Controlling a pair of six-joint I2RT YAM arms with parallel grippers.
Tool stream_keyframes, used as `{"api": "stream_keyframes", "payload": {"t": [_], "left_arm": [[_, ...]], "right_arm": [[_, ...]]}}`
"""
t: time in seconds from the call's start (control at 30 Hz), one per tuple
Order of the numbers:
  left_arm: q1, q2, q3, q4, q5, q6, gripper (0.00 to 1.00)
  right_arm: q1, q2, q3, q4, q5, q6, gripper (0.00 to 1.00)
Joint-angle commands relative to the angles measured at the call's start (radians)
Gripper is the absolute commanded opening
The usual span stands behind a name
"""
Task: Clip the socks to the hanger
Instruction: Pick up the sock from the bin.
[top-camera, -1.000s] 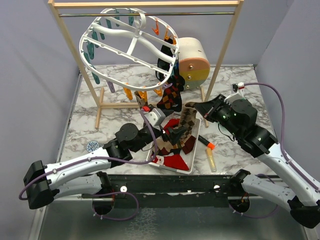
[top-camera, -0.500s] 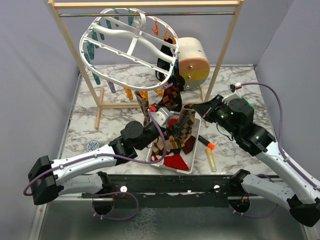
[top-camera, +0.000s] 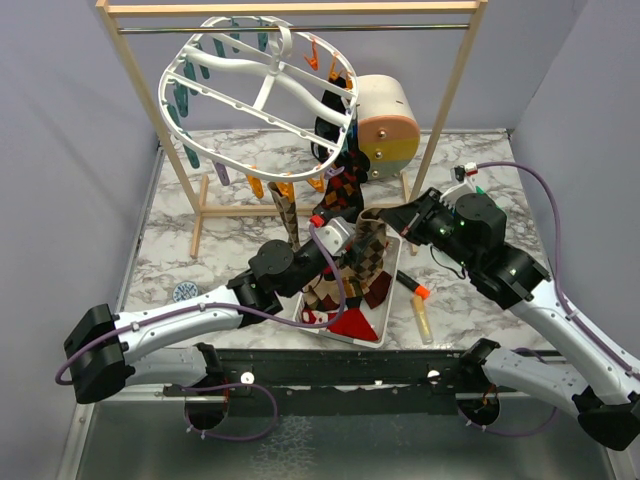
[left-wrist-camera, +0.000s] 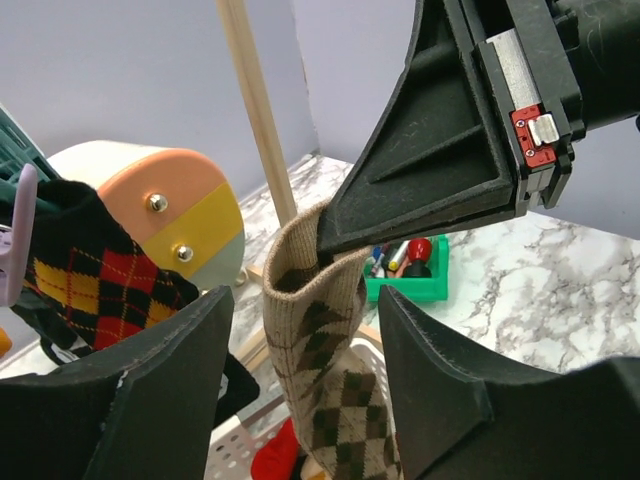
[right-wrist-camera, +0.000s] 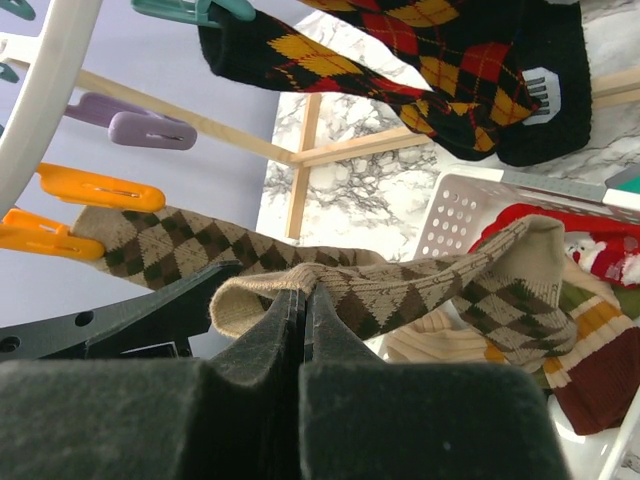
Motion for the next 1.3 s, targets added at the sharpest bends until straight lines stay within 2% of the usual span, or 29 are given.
{"api": "stream_keyframes", "payload": {"t": [0.0,0.3,0.5,0.63,0.73,0.77,0.87,1.0,1.13,1.27], "left_arm": [[-0.008,0.012,0.025,0.043,-0.043,0.063,0.59],[-0.011,0.015,0.012,0.046,-0.048,0.089,0.41],[-0.013,0.007,0.002,0.046,-0.051,0.09,0.21],[-0.013,-0.005,-0.007,0.046,-0.043,0.094,0.0],[-0.013,-0.017,-0.018,0.045,-0.031,0.096,0.0],[-0.013,-0.023,-0.023,0.045,-0.027,0.097,0.0],[-0.013,-0.049,-0.039,0.044,-0.009,0.099,0.0],[-0.013,-0.106,-0.072,0.037,0.023,0.106,0.0],[-0.013,-0.177,-0.104,-0.005,0.062,0.11,0.0],[-0.013,-0.259,-0.105,-0.107,0.11,0.111,0.0]], "right_arm": [[-0.001,-0.003,0.035,-0.002,-0.032,0.005,0.01],[-0.002,-0.002,0.033,0.001,-0.033,0.0,0.0],[-0.002,-0.003,0.033,-0.002,-0.039,-0.003,0.01],[-0.001,-0.008,0.034,-0.007,-0.05,-0.012,0.01],[-0.001,-0.009,0.042,-0.023,-0.067,-0.041,0.01],[-0.001,-0.01,0.049,-0.032,-0.077,-0.063,0.04],[-0.002,-0.018,0.079,-0.074,-0.096,-0.127,0.3],[-0.001,-0.025,0.135,-0.146,-0.098,-0.228,0.48],[-0.002,-0.018,0.2,-0.218,-0.098,-0.338,0.58],[-0.002,-0.022,0.232,-0.23,-0.098,-0.411,0.62]]}}
